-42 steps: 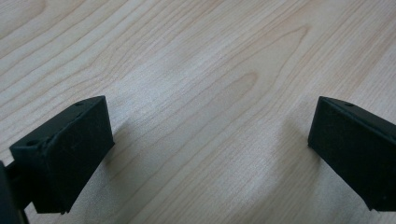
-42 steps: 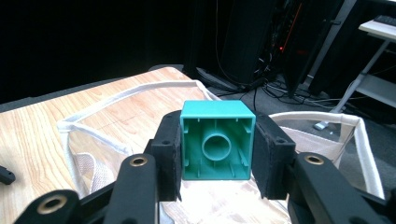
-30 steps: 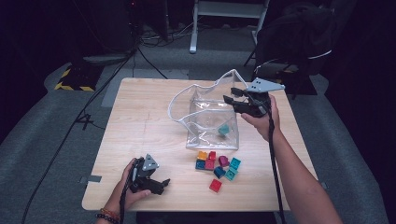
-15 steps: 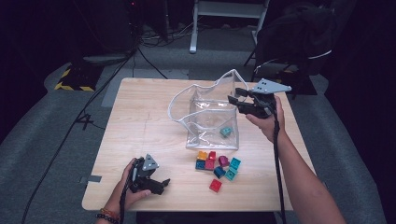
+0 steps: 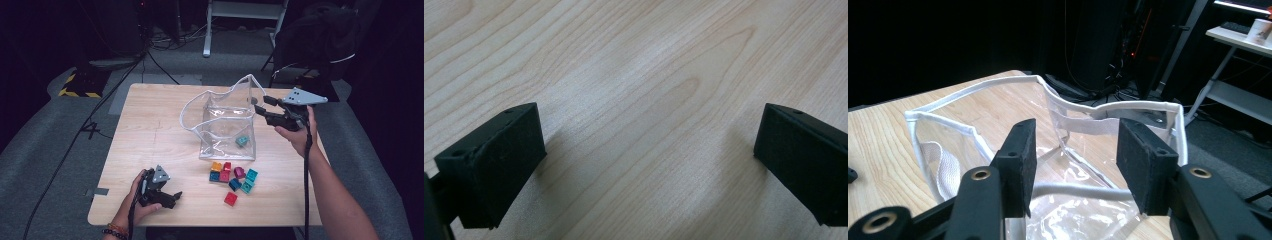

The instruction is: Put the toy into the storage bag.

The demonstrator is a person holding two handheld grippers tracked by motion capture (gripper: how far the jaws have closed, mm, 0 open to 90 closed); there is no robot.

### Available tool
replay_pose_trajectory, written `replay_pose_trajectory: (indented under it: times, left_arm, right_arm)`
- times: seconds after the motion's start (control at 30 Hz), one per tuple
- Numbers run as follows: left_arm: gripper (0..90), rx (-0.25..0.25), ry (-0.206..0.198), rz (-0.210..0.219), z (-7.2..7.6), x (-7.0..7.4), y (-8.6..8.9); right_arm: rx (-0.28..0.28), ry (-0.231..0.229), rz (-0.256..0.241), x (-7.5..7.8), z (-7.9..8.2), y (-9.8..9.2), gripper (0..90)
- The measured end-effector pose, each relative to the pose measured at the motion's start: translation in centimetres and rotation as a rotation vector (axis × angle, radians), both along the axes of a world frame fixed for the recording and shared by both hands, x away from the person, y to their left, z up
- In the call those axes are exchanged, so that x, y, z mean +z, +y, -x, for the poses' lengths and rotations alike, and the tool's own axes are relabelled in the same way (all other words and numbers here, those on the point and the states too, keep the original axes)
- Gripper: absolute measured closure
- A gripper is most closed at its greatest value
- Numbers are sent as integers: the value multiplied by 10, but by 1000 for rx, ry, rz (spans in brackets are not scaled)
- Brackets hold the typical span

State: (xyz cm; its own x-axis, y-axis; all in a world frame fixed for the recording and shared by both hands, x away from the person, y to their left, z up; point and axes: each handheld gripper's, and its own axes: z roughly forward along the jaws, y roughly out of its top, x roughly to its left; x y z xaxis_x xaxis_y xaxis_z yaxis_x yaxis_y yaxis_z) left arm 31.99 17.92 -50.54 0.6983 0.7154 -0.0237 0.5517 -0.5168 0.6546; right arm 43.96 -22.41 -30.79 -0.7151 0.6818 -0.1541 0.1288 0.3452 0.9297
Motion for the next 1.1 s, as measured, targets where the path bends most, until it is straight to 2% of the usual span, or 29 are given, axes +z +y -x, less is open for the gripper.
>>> replay_pose_trajectory:
  times: [0.27, 0.63, 0.87, 0.97, 1.1]
  left_arm:
    - [2, 0, 0, 0, 0, 0, 0]
    - [2, 0, 0, 0, 0, 0, 0]
    - [2, 0, 0, 0, 0, 0, 0]
    - [2, 0, 0, 0, 0, 0, 0]
    - [2, 0, 0, 0, 0, 0, 0]
  right_arm:
    - [5, -7, 11, 0, 10, -11, 505]
    - [15, 6, 26, -10, 20, -23, 489]
    - [32, 18, 47, -22, 30, -26, 478]
    - [38, 30, 71, -33, 37, -27, 470]
    - [41, 43, 75, -41, 40, -29, 466]
